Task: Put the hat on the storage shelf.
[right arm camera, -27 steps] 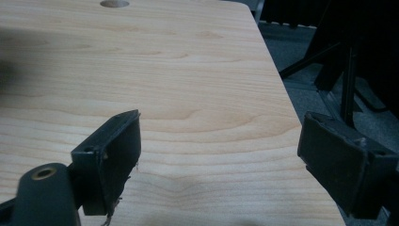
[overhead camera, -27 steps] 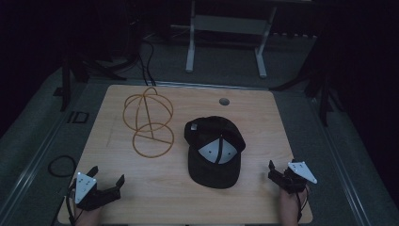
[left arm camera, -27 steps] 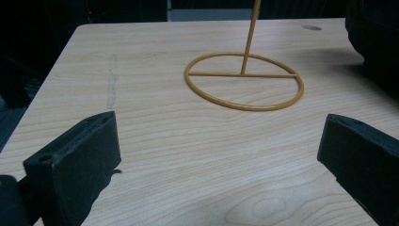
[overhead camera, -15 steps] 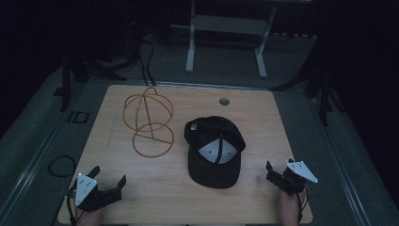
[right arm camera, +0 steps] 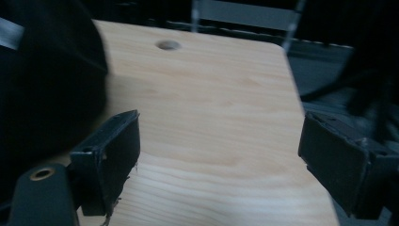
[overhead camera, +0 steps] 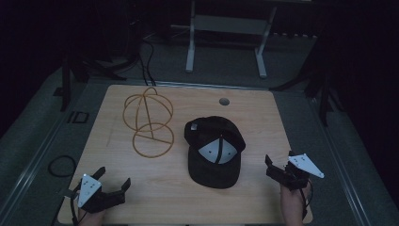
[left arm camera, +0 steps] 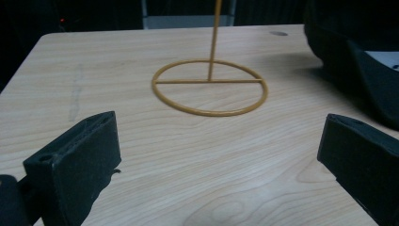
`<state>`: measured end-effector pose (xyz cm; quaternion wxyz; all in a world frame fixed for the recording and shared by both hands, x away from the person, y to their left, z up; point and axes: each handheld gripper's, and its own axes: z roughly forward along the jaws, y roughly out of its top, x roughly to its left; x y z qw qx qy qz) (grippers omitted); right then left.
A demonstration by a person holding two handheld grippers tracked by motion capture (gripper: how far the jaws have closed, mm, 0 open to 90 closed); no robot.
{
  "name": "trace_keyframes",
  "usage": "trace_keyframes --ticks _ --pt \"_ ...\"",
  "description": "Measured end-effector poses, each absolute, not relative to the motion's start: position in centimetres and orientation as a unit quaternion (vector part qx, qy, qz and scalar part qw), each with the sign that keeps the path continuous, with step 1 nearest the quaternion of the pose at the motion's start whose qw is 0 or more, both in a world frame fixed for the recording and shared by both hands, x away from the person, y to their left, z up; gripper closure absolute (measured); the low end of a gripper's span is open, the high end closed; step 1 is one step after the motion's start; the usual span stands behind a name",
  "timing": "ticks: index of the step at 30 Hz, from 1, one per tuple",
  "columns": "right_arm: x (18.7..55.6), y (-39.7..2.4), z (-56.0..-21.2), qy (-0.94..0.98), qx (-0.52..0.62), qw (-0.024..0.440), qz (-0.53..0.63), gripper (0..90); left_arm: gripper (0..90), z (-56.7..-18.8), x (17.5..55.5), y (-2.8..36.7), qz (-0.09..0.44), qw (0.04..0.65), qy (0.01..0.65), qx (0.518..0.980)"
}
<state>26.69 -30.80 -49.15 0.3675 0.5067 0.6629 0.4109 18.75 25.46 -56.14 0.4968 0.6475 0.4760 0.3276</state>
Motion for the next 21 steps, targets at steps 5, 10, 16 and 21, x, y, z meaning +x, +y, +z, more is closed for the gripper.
trace_keyframes --ticks 5,10,16,21 --pt "26.8 -29.2 -46.2 0.682 0.475 0.337 0.442 12.4 0.3 -56.0 18.6 25.1 0.327 0.504 0.465 0.65" --pt "27.2 -27.6 -44.3 0.696 0.448 0.321 0.46 12.4 0.2 -55.9 18.6 24.9 0.306 0.511 0.469 0.652" --pt "27.5 -25.3 -43.1 0.714 0.4 0.328 0.472 12.5 0.3 -55.9 18.5 24.9 0.306 0.504 0.47 0.656" --pt "28.6 -23.4 -43.0 0.736 0.385 0.311 0.463 14.3 0.3 -55.8 18.5 25.0 0.301 0.506 0.472 0.656"
